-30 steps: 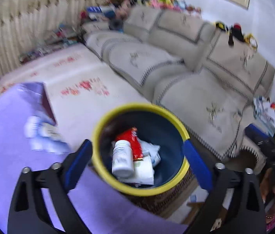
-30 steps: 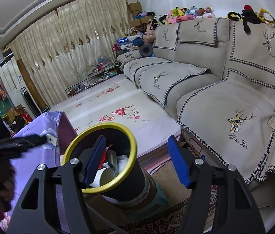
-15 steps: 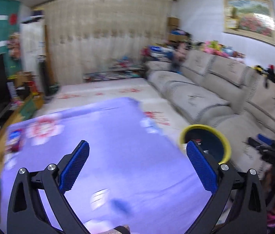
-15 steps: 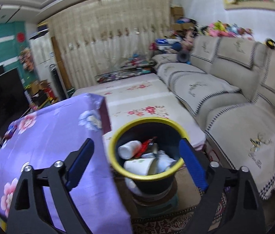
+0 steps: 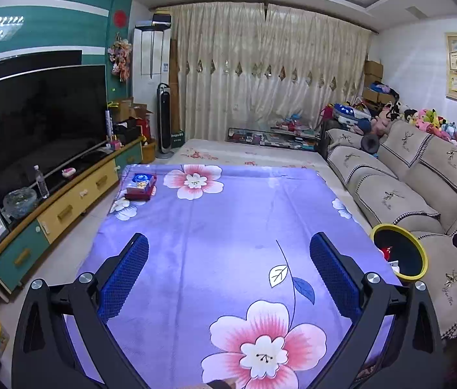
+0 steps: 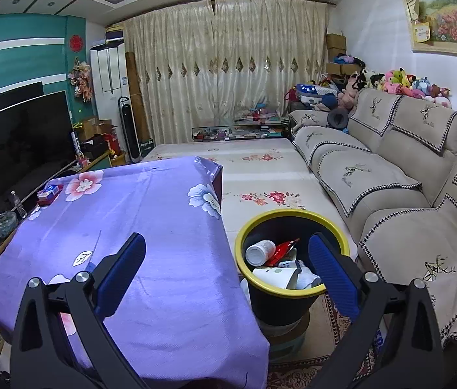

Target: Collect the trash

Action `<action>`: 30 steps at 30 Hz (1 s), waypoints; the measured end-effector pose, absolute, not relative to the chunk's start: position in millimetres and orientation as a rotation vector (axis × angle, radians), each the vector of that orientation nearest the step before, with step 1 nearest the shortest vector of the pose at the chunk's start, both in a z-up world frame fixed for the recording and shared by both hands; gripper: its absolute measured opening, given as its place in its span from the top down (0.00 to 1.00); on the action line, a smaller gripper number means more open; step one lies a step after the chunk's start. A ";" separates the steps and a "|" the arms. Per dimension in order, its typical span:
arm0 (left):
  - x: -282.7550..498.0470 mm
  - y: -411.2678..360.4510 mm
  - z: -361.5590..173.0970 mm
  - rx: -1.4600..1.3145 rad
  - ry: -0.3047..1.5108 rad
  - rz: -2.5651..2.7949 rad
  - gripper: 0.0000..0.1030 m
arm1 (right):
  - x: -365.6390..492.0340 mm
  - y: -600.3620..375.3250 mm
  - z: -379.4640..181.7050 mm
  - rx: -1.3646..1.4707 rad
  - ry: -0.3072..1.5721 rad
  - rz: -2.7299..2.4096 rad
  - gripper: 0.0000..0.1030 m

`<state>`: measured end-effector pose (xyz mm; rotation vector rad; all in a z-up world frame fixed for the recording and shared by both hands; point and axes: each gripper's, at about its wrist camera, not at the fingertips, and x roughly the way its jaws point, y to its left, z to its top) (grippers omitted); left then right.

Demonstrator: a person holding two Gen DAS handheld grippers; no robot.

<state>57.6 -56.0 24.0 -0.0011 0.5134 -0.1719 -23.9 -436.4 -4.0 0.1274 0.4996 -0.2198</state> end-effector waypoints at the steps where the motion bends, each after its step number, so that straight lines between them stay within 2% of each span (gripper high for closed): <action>1: 53.8 -53.7 24.3 0.000 0.513 -0.172 0.05 | -26.6 -434.4 -2.6 0.127 0.496 -0.218 0.07; 11: 35.9 -65.1 30.9 0.001 0.512 -0.162 0.05 | -35.7 -429.2 1.8 0.127 0.489 -0.209 0.07; 30: 47.1 -69.4 28.1 0.008 0.524 -0.153 0.05 | -14.3 -431.6 -7.0 0.131 0.525 -0.204 0.07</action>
